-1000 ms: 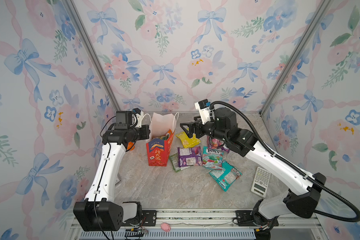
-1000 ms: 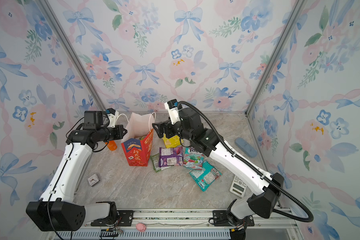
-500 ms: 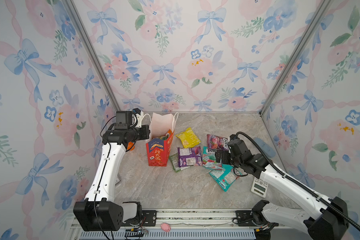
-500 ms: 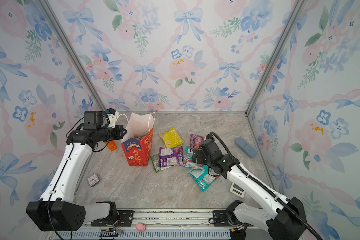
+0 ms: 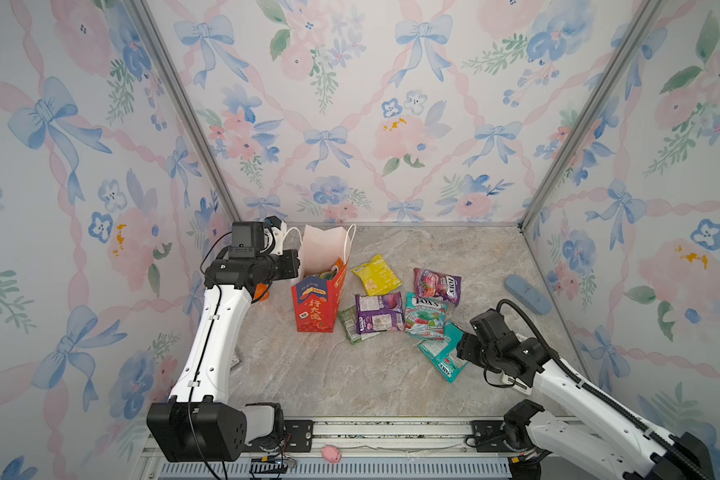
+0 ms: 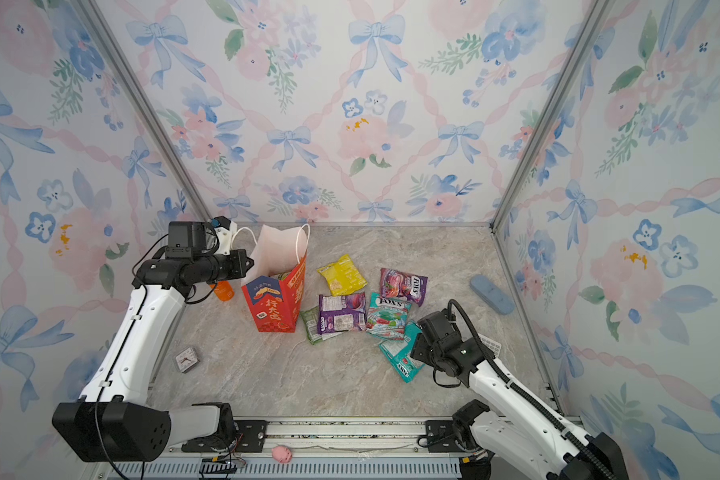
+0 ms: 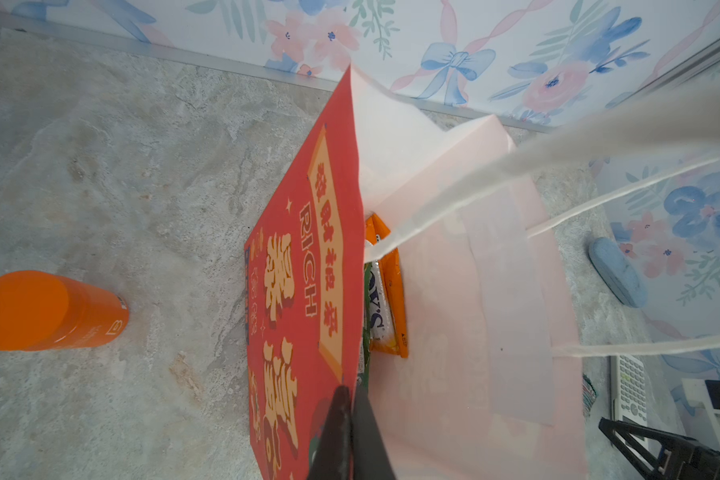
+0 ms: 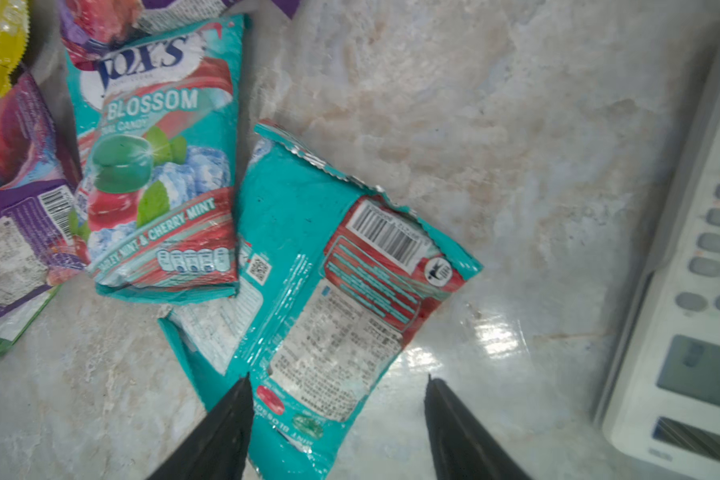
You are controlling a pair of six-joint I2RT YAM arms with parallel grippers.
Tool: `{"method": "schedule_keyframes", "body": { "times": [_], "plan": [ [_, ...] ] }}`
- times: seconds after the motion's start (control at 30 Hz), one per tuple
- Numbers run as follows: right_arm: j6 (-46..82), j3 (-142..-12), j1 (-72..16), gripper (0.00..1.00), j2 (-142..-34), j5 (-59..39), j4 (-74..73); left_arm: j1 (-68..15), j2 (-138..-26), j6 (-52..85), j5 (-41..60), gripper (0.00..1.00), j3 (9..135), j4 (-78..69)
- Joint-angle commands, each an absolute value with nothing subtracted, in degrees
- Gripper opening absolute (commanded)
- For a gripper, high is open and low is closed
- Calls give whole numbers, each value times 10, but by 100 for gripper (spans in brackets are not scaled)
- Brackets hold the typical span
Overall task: Place the snacks into the paper bag
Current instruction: 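Move the right gripper back to the teal Fox's Mint Blossom packet, then grasp the teal packet nearest the robot with the right gripper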
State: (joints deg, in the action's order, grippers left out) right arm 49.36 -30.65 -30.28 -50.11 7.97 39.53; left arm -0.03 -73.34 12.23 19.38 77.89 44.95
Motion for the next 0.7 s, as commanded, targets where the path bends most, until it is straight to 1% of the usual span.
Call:
{"method": "schedule_keyframes", "body": {
  "times": [0.0,0.13,0.37,0.6,0.67],
  "plan": [
    [537,-275,-288,64,-479,56,402,0,-739,119,196,0,776,450],
    [552,-246,-279,63,-472,39,378,0,-740,119,197,0,776,449],
    [572,-203,-268,59,-482,5,286,0,-739,119,195,0,774,450],
    [588,-185,-263,55,-490,4,233,0,-740,120,197,0,773,449],
    [592,-179,-260,52,-493,4,220,0,-740,121,197,0,774,449]
  ]
}}
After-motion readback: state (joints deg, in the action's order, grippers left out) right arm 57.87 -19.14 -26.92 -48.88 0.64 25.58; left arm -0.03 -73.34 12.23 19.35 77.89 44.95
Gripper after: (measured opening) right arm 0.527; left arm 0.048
